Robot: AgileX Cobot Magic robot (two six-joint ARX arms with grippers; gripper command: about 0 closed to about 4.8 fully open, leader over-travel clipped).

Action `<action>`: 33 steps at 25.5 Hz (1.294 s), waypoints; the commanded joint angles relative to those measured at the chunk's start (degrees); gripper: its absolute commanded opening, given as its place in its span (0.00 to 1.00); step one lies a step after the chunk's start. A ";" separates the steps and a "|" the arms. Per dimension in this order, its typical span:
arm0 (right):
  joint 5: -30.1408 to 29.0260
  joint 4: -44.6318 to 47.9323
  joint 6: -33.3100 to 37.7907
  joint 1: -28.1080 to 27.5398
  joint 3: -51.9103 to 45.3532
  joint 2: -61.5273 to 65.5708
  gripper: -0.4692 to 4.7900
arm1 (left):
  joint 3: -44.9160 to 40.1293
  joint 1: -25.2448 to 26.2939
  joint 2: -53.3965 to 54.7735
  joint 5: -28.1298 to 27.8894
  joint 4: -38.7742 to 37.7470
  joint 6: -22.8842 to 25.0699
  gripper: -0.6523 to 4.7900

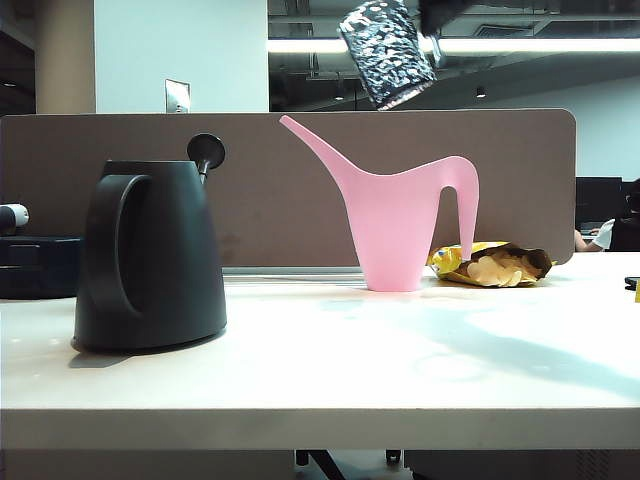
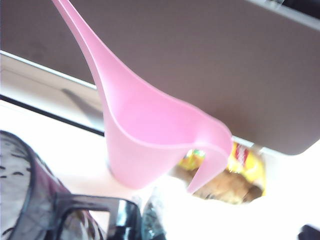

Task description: Pour the water from the cup into the kettle.

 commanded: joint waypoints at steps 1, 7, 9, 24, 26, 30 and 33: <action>-3.26 3.15 3.96 -1.75 -4.28 -2.91 0.07 | 0.15 0.04 0.04 -0.15 0.59 0.00 0.11; -7.02 11.08 7.32 -4.66 -17.03 -7.72 0.07 | 0.15 0.02 0.04 -0.15 0.57 0.02 0.11; -8.68 15.21 10.16 -6.05 -21.70 -9.22 0.07 | 0.15 0.02 0.04 -0.17 0.59 0.04 0.11; -11.89 57.99 21.84 -9.38 -54.99 -6.36 0.07 | 0.15 0.04 0.04 -4.61 0.52 -0.15 0.11; -12.28 59.08 22.27 -9.38 -55.19 -3.91 0.07 | 0.15 0.04 0.04 -4.61 0.57 -0.15 0.11; -12.41 62.53 23.71 -9.38 -55.21 1.03 0.07 | 0.15 0.04 0.04 -4.59 0.57 -0.17 0.11; -12.41 65.29 23.74 -9.38 -55.21 3.74 0.07 | 0.15 0.04 0.04 -4.37 0.57 -0.17 0.11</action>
